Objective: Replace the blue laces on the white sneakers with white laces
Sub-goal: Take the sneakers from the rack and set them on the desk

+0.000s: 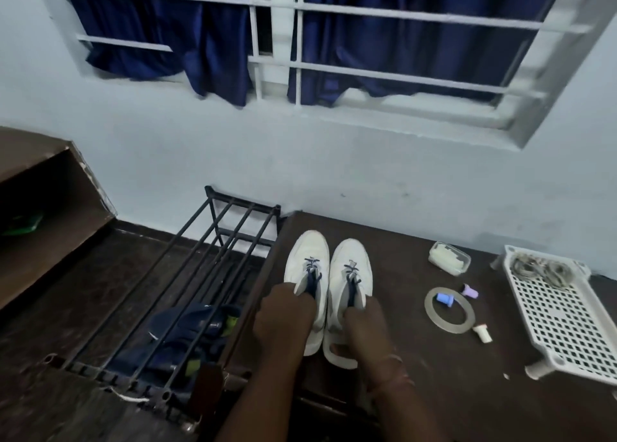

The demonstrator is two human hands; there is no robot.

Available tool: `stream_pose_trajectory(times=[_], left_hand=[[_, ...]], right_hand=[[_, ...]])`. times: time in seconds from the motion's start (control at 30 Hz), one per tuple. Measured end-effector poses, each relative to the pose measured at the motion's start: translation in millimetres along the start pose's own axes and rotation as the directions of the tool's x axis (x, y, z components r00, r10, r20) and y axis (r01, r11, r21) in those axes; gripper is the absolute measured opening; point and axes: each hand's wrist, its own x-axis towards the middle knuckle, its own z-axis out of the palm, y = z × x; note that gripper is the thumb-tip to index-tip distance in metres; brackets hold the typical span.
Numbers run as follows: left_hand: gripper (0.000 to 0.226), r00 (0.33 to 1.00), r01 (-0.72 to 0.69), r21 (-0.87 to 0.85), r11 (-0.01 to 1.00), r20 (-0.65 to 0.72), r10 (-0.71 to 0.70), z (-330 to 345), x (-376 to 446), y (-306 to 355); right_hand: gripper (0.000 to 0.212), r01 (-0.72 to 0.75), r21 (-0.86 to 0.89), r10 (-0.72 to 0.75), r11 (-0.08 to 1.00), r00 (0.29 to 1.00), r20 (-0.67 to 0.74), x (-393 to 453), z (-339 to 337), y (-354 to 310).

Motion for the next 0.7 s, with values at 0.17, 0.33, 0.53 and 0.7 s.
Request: stream_pose_trajectory(times=[0.17, 0.33, 0.53, 0.7], left_hand=[[0.034, 0.998, -0.001, -0.1, 0.995, -0.056, -0.005, 2.3, -15.9, -13.3], [0.084, 0.989, -0.133, -0.093, 0.987, -0.081, 0.125, 21.5, -42.9, -26.5], [0.07, 0.978, -0.161, -0.189, 0.969, -0.166, 0.13, 25.4, -23.4, -32.9], [0.06, 0.968, -0.192, -0.254, 0.948, -0.211, 0.139, 31.0, -20.5, -34.1]], right_hand=[[0.036, 0.055, 0.001, -0.055, 0.998, 0.991, -0.121, -12.7, 6.4, 3.7], [0.036, 0.018, 0.094, -0.003, 0.995, 0.988, -0.155, -26.6, 0.4, -3.5], [0.047, -0.017, 0.266, 0.034, 0.964, 0.998, -0.06, -0.2, -8.3, 14.2], [0.039, -0.049, 0.194, 0.061, 0.98, 0.996, -0.058, -32.4, -53.3, 10.9]])
